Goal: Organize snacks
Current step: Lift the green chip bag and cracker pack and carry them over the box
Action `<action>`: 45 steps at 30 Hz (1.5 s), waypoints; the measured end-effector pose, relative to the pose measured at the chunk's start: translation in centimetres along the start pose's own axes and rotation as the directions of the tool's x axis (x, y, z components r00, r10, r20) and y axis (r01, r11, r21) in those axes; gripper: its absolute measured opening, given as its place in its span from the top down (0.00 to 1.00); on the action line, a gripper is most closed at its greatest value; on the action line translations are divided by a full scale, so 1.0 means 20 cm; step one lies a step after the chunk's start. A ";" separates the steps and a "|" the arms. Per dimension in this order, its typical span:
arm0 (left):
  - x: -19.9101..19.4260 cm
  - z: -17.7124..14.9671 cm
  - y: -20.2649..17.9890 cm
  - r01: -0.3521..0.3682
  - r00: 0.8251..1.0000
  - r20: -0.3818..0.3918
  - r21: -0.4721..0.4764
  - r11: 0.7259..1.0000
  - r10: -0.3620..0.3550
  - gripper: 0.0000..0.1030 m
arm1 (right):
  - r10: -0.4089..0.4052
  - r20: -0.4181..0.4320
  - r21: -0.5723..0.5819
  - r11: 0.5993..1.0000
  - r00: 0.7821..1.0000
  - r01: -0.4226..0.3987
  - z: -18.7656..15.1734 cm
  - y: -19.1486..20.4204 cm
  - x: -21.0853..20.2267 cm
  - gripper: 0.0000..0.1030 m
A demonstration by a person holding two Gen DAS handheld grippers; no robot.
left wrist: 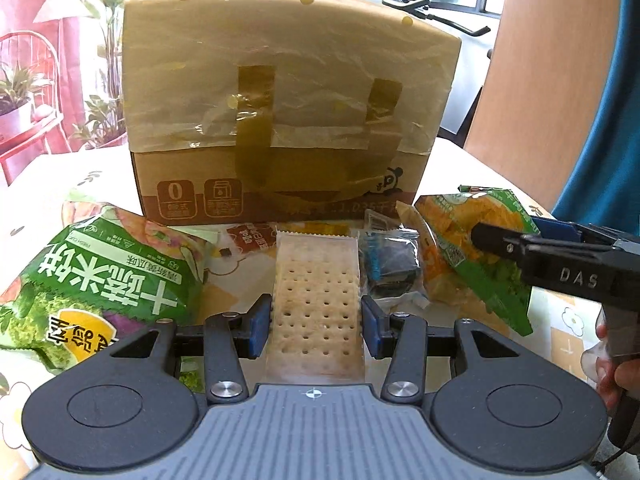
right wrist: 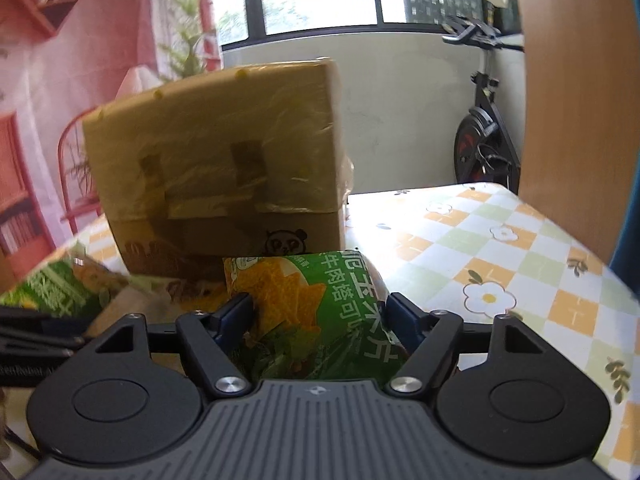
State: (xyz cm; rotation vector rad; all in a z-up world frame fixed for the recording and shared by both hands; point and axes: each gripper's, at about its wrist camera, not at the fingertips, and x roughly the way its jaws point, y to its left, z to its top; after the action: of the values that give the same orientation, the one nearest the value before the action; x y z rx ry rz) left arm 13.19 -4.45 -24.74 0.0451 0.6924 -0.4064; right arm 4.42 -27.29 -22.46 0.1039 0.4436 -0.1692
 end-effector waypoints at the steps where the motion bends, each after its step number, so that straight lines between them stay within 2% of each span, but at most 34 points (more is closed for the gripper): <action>1: 0.00 0.00 0.01 -0.001 1.000 0.002 -0.003 1.000 0.001 0.52 | -0.006 -0.003 -0.020 1.000 1.000 0.006 0.00 0.01 0.00 0.23; 3: -0.01 0.00 0.01 -0.001 1.000 0.006 -0.007 1.000 0.001 0.53 | -0.018 -0.019 -0.054 0.998 1.000 0.017 0.00 0.03 0.01 0.18; 14: -0.01 0.00 0.03 0.001 1.000 0.005 -0.021 1.000 -0.001 0.53 | -0.047 -0.036 -0.173 0.984 0.998 0.040 -0.03 0.09 0.05 0.12; 18: 0.00 0.00 0.03 0.001 1.000 0.003 -0.022 1.000 -0.001 0.53 | -0.058 -0.046 -0.221 0.974 0.997 0.046 -0.05 0.10 0.07 0.07; 22: 0.00 -0.01 0.03 0.000 1.000 -0.002 -0.022 1.000 0.000 0.52 | -0.080 -0.057 -0.191 0.979 0.995 0.068 -0.05 0.08 0.09 0.04; 27: 0.01 -0.01 0.02 0.000 1.000 -0.006 -0.019 1.000 0.000 0.52 | -0.064 -0.060 -0.146 0.988 0.996 0.054 -0.06 0.04 0.10 0.03; 35: 0.01 -0.01 0.01 -0.001 1.000 -0.006 -0.018 1.000 0.001 0.53 | -0.039 -0.079 0.014 0.999 0.996 0.040 -0.08 -0.07 0.10 0.02; 41: -0.03 0.03 0.01 -0.008 0.999 0.033 0.004 1.000 0.008 0.53 | -0.015 -0.058 0.034 0.999 0.998 0.017 -0.05 -0.10 0.04 0.17; 45: -0.10 0.10 0.01 -0.009 0.997 0.081 0.015 1.000 0.008 0.52 | 0.007 -0.016 0.054 0.999 1.000 -0.006 0.03 -0.10 -0.02 0.19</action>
State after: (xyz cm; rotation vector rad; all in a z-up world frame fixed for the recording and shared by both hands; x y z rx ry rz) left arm 13.06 -3.89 -22.04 0.0456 0.6093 -0.4034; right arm 3.96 -29.28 -21.95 0.1599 0.4550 -0.1737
